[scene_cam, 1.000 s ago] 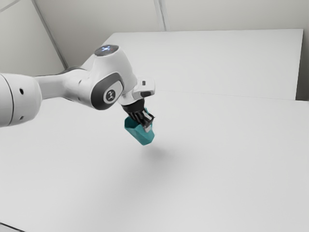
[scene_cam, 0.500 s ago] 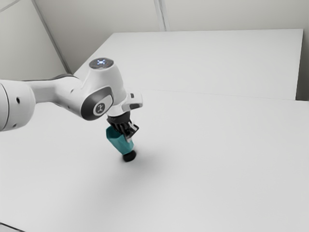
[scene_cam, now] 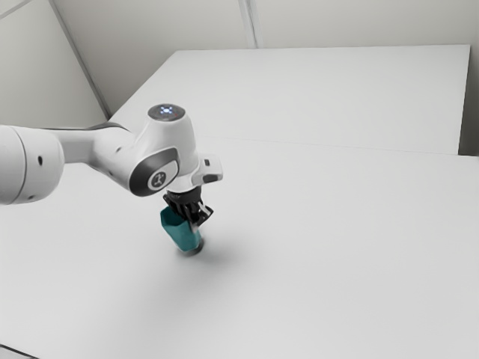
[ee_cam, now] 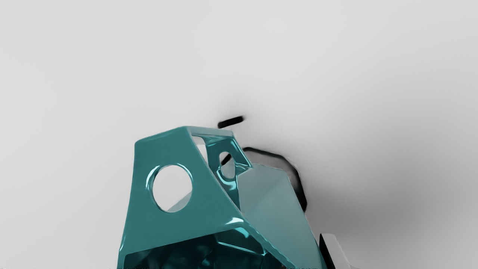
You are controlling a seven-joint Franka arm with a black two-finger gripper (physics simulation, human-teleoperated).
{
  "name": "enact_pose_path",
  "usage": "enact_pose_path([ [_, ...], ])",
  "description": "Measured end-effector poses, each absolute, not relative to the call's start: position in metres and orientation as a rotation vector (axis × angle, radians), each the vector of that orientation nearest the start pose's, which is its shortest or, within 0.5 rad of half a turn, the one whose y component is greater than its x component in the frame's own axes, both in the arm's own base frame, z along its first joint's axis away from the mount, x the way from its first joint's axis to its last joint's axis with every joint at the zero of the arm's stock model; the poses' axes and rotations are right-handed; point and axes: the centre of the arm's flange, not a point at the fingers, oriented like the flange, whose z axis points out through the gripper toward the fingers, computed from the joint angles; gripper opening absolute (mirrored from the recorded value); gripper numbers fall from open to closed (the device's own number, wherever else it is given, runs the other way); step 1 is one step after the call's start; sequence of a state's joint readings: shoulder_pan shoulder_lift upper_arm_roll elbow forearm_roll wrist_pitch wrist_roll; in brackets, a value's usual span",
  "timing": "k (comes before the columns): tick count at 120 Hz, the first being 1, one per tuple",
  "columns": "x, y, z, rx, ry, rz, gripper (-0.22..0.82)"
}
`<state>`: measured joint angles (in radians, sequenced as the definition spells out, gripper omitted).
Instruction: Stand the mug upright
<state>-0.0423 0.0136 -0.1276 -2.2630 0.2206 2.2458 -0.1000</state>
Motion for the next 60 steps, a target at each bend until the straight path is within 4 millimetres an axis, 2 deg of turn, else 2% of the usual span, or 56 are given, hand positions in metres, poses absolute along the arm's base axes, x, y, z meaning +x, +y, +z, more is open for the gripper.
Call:
enact_pose_path([
  [24, 0.513, -0.075, 0.344, -2.949, 0.287, 0.025, -0.17],
  [46, 0.515, -0.069, 0.344, -2.951, 0.276, 0.023, 0.22],
  [60, 0.515, -0.069, 0.35, -2.95, 0.276, 0.007, 0.38],
])
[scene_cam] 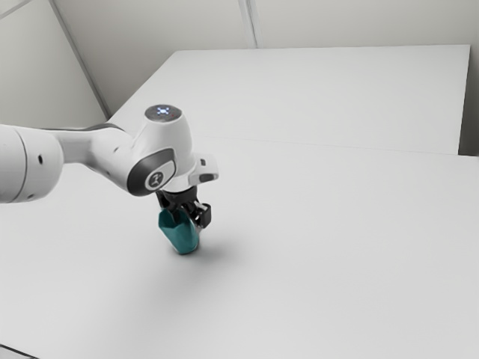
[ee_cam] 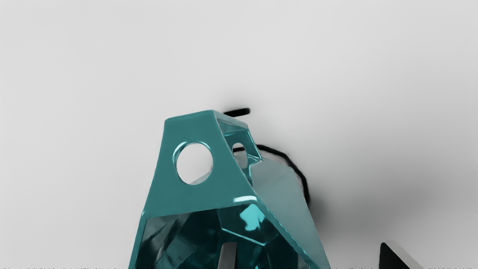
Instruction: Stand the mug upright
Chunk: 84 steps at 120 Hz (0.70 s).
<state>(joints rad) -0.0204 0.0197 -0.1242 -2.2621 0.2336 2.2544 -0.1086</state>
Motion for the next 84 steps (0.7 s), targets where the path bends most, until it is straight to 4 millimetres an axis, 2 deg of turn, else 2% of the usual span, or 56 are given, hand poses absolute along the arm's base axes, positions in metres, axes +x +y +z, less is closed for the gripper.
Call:
enact_pose_path([
  [20, 0.517, -0.069, 0.387, -2.94, 0.264, -0.044, 0.5],
  [50, 0.54, -0.079, 0.501, -3.007, 0.162, -0.109, 0.57],
  [74, 0.548, -0.082, 0.564, -3.095, 0.096, -0.139, 0.59],
  [84, 0.547, -0.081, 0.581, -3.106, 0.08, -0.129, 0.6],
])
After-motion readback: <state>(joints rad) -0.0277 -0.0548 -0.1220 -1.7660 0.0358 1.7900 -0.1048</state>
